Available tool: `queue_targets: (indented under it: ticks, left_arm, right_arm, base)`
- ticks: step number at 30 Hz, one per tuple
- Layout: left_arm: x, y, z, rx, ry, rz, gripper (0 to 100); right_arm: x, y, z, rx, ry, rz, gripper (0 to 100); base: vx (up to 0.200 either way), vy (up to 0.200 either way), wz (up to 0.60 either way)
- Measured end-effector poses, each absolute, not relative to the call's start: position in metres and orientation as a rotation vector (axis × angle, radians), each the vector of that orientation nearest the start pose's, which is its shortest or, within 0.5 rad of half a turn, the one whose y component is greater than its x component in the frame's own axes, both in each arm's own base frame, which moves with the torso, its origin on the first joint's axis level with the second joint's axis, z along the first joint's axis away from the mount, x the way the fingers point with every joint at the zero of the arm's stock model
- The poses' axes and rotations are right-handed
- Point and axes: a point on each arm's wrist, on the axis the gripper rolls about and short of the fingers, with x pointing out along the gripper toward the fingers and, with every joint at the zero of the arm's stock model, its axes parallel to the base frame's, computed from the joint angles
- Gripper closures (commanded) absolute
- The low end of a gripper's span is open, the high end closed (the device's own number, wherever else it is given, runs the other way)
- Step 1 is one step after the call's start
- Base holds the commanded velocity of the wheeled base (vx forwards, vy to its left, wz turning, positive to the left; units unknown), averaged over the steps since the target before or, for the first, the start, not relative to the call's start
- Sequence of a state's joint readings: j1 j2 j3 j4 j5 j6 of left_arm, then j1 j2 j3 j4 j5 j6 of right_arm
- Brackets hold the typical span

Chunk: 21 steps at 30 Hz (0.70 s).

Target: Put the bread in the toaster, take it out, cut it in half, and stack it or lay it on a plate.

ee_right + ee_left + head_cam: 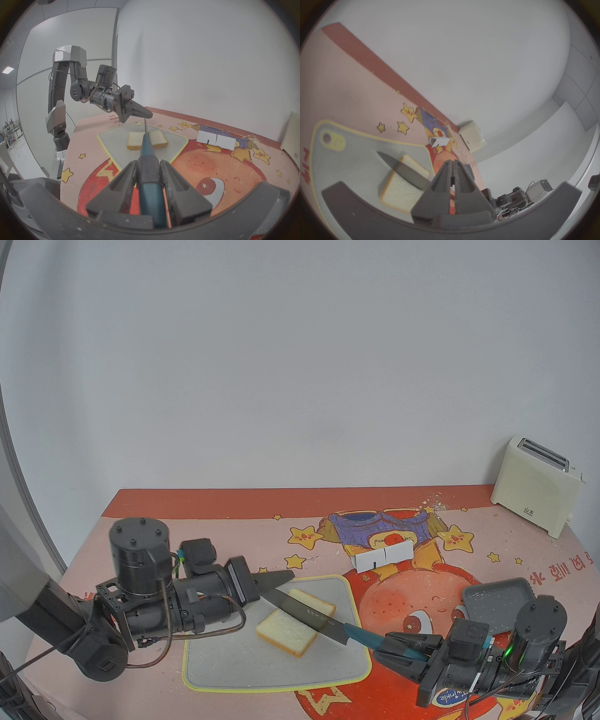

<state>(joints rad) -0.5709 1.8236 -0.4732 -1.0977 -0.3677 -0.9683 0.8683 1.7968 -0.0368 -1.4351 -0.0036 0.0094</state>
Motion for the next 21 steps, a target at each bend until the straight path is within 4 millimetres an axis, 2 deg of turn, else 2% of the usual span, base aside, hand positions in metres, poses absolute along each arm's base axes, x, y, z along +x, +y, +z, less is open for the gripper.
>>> queue_targets:
  ticks: [5,9,13,16,21]
  left_arm:
    - [0.233,-0.143,0.132,-0.863,0.590,-0.729,100]
    - [0.230,-0.118,0.145,-0.769,0.462,-0.706,100]
    - [0.218,-0.099,0.152,-0.708,0.399,-0.687,100]
    - [0.210,-0.095,0.152,-0.706,0.402,-0.690,100]
    - [0.207,-0.101,0.147,-0.741,0.451,-0.705,100]
  right_arm:
    - [0.133,0.157,0.075,-0.130,0.303,0.856,100]
    - [0.133,0.157,0.075,-0.129,0.300,0.857,100]
    - [0.133,0.157,0.075,-0.128,0.299,0.858,100]
    - [0.133,0.157,0.075,-0.130,0.303,0.857,100]
    - [0.132,0.156,0.073,-0.136,0.314,0.857,100]
  base:
    - [0.000,0.000,0.00]
    - [0.000,0.000,0.00]
    - [0.000,0.000,0.00]
    - [0.000,0.000,0.00]
    - [0.000,0.000,0.00]
